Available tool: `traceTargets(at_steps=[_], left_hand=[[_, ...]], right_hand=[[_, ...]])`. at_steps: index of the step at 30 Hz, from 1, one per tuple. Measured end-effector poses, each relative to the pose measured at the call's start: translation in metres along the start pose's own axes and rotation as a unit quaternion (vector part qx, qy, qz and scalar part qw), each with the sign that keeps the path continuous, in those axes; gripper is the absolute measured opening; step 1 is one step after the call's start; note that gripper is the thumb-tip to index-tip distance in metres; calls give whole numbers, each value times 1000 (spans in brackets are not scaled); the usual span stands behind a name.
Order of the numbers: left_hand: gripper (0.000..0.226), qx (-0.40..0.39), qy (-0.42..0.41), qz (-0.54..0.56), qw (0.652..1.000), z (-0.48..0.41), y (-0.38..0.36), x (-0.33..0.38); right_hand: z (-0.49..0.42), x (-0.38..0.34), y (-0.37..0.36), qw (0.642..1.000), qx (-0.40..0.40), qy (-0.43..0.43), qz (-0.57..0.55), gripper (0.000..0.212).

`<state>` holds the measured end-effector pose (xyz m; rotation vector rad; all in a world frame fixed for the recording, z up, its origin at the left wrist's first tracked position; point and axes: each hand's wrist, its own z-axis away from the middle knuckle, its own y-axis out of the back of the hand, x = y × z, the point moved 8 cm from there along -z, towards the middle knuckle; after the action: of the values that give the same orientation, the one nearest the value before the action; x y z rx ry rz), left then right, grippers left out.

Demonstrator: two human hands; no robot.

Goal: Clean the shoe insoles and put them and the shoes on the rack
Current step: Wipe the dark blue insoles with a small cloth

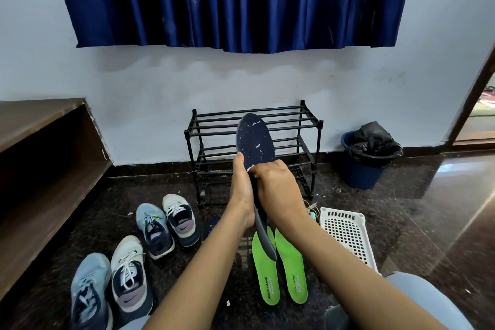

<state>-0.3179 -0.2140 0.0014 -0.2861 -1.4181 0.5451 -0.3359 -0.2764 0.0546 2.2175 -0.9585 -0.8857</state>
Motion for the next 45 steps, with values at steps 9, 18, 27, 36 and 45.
traceTargets(at_steps=[9, 18, 27, 36, 45], left_hand=[[58, 11, 6, 9, 1000, -1, 0, -3], [50, -15, 16, 16, 1000, 1, -1, 5], [58, -27, 36, 18, 999, 6, -5, -1], [53, -16, 22, 30, 999, 1, 4, 8], [55, -42, 36, 33, 998, 5, -8, 0]], right_hand=[[-6, 10, 6, 1000, 17, -15, -14, 26], [2, 0, 1, 1000, 10, -4, 9, 23], [-8, 14, 11, 999, 33, -29, -1, 25], [5, -1, -2, 1000, -2, 5, -9, 26], [-9, 17, 16, 998, 39, -41, -26, 23]])
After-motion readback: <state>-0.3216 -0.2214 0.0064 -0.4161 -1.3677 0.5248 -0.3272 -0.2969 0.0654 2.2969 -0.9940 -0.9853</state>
